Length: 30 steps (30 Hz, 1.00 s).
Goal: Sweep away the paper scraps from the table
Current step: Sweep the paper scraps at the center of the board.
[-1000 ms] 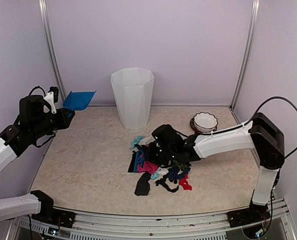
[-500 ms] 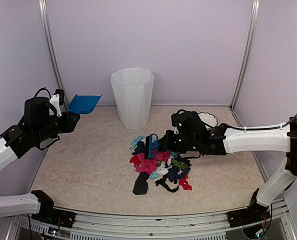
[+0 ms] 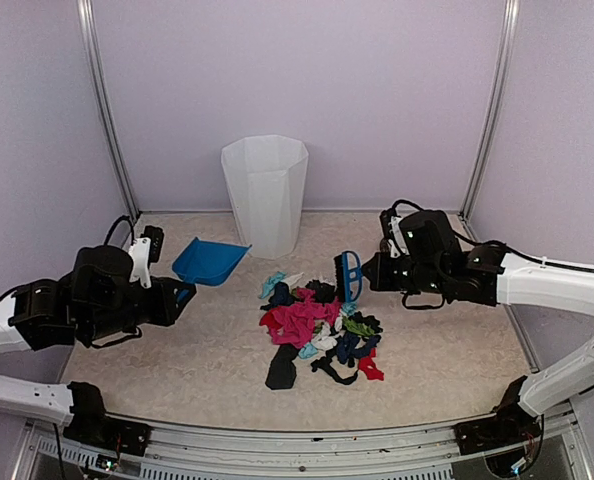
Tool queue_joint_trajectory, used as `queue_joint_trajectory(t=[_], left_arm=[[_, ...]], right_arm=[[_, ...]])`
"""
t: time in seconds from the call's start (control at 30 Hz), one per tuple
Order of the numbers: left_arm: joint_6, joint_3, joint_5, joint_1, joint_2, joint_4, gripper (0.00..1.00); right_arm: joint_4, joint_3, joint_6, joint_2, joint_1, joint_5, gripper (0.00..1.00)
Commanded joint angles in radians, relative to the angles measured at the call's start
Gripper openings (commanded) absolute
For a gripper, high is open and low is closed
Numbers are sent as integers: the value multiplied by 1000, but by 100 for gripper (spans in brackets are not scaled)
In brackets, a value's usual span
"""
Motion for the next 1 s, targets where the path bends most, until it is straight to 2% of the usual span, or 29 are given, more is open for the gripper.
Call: queue_joint_trajectory(t=[0.0,0.27,0.5,0.7,0.97], left_arm=[[-144,-34,-133,-175,19,-42,0],[-304,-62,-301,-536,169,-91,0],[-481,-62,-330,-729,303,-178,0],[-628,-39,-302,-833,365,-226,0],[-680,-61,-213,-855,440,-217,0]], right_arm=[[-60,-12,-121,-60,-23,43,0],[-97,17,-239,-57,-35,55,0],[-144,58,-306,-29,-39,79,0],[-152,69,-326,-10,-39,80,0],[-165,83,-362,21,-39,88,0]])
